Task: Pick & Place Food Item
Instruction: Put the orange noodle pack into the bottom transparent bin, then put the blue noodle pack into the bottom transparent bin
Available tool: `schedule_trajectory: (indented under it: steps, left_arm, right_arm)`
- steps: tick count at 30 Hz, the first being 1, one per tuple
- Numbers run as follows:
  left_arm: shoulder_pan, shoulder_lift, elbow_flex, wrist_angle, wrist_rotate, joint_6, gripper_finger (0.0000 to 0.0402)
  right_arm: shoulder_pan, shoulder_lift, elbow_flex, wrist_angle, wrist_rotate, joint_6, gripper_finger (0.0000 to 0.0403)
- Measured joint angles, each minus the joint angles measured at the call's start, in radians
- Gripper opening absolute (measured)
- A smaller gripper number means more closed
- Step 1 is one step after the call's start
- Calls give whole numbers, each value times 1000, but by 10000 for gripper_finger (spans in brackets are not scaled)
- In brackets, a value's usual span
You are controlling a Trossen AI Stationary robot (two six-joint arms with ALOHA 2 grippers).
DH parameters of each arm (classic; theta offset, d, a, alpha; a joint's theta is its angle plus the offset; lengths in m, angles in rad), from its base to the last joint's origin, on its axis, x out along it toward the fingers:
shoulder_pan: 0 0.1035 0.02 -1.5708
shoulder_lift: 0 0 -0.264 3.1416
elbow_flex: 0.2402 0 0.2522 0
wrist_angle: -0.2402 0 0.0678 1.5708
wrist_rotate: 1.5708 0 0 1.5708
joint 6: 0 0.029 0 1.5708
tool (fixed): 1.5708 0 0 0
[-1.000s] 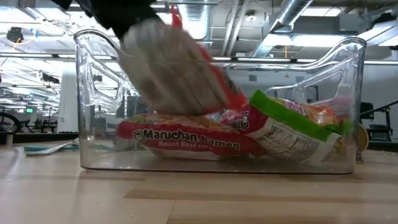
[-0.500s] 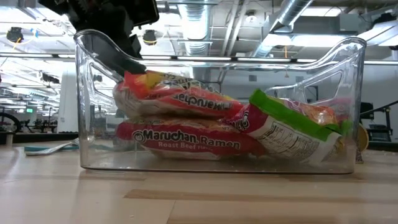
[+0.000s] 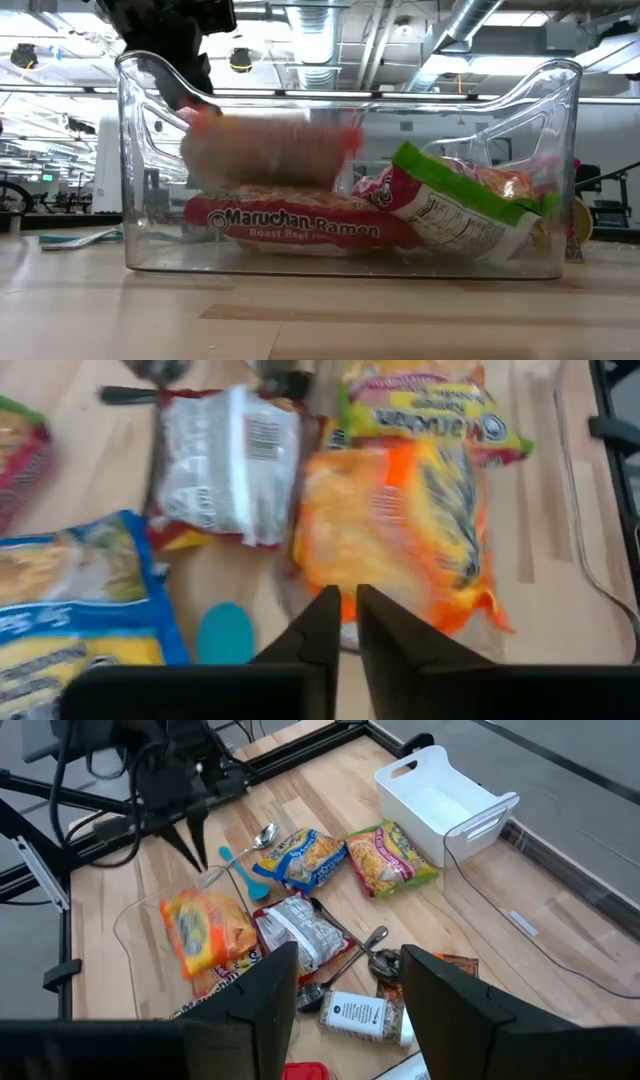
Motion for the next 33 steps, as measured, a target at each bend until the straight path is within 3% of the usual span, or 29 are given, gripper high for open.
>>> schedule_trajectory:
  steps: [8,12,16,22,29,33]
  left_arm:
    - [51,-90,0,21,-20,45,124]
    - [95,-149,0,24,-139,14,143]
    - [171,-178,0,-42,-160,-41,149]
    - [352,-156,1,-217,-44,-371,155]
    - [479,-82,0,-245,93,-602,157]
    - [495,-13,0,-241,88,-615,157]
  right_arm:
    - [0,0,0,-3,2,6,171]
    - [0,0,0,-2,4,14,171]
    - [0,0,0,-2,4,16,171]
    - [-1,1,0,0,8,24,171]
    - [-2,21,0,-1,8,23,171]
    - [-8,35,0,0,6,19,171]
